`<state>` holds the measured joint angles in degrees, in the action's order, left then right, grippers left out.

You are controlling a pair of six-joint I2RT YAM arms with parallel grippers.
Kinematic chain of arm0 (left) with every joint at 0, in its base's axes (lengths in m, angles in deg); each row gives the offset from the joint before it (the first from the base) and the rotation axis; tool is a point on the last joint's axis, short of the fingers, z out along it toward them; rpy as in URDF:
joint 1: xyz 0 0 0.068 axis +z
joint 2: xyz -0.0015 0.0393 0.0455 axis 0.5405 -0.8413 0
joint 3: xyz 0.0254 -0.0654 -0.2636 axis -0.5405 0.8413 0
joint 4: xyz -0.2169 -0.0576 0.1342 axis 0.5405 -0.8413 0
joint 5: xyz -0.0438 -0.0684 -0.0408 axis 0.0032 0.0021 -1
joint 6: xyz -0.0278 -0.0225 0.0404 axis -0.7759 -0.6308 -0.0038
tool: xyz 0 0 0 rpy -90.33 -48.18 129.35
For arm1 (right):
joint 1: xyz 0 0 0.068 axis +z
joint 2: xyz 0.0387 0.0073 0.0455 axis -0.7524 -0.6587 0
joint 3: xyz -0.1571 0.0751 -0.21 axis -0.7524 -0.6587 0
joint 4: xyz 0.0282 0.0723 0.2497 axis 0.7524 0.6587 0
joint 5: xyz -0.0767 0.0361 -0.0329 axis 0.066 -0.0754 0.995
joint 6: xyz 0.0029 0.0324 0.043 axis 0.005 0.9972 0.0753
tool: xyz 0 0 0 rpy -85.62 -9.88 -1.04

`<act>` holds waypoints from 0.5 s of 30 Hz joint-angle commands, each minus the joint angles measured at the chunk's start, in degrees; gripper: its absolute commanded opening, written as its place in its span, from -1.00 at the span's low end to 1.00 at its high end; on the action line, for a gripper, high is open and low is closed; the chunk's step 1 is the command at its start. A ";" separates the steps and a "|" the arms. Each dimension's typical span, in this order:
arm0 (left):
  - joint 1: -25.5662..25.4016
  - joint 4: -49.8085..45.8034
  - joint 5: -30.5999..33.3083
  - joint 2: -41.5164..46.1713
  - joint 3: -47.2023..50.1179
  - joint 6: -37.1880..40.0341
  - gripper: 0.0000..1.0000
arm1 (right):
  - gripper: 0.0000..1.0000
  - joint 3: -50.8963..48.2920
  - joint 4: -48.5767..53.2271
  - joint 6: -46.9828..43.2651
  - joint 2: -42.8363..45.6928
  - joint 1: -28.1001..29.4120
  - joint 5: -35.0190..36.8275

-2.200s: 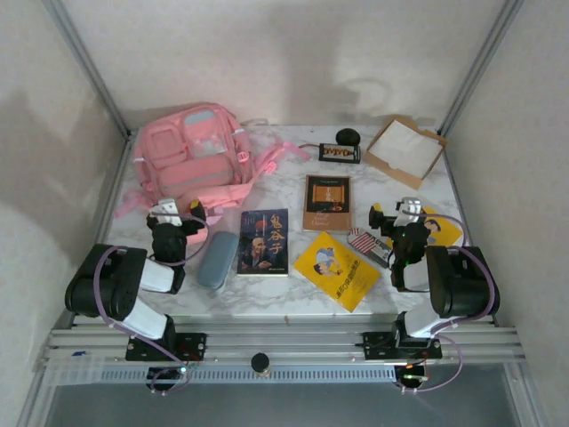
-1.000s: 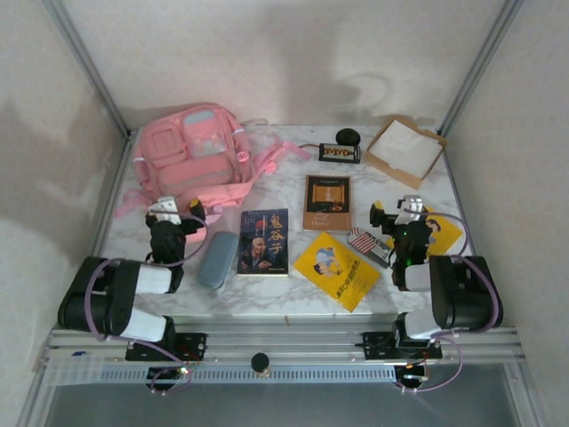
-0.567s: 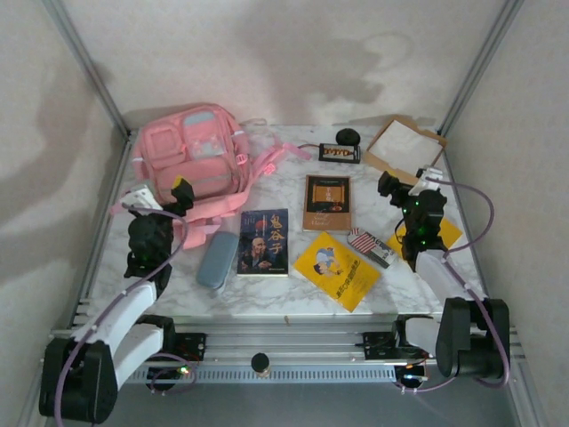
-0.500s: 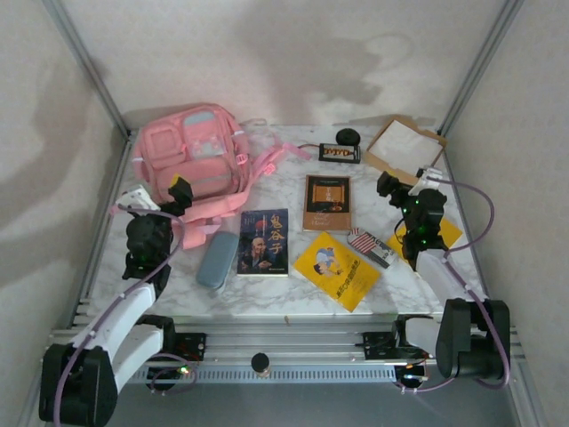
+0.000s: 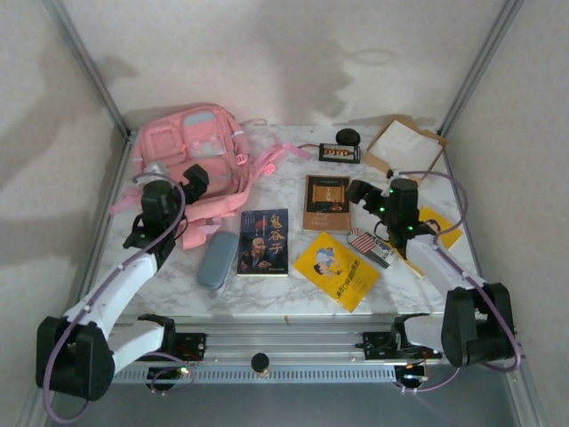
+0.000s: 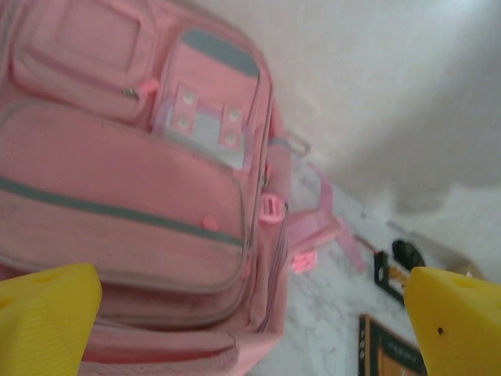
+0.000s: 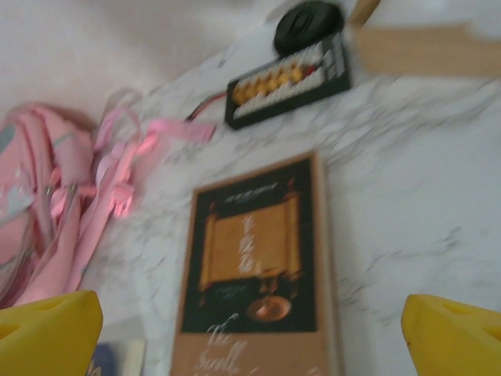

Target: Pack books, pencil case, and school supplies into a backpack

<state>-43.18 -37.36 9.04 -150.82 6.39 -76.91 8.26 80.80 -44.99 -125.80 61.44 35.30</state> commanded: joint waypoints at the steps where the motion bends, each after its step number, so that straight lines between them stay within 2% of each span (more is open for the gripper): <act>1: -3.45 -8.10 1.04 -4.53 -4.75 3.03 0.99 | 0.98 3.63 2.99 3.64 -3.09 3.72 -1.15; 8: -11.87 -17.13 7.26 -20.97 -17.27 15.48 0.96 | 0.98 7.58 2.00 5.15 -8.59 10.25 -1.34; 15: -17.67 -23.57 15.08 -38.17 -28.66 24.31 0.95 | 0.98 9.25 3.34 3.66 -10.16 11.45 0.05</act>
<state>-59.51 -54.76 18.40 -184.61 -18.20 -58.81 15.71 82.88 -41.08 -135.44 72.72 34.23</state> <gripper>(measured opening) 0.977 0.988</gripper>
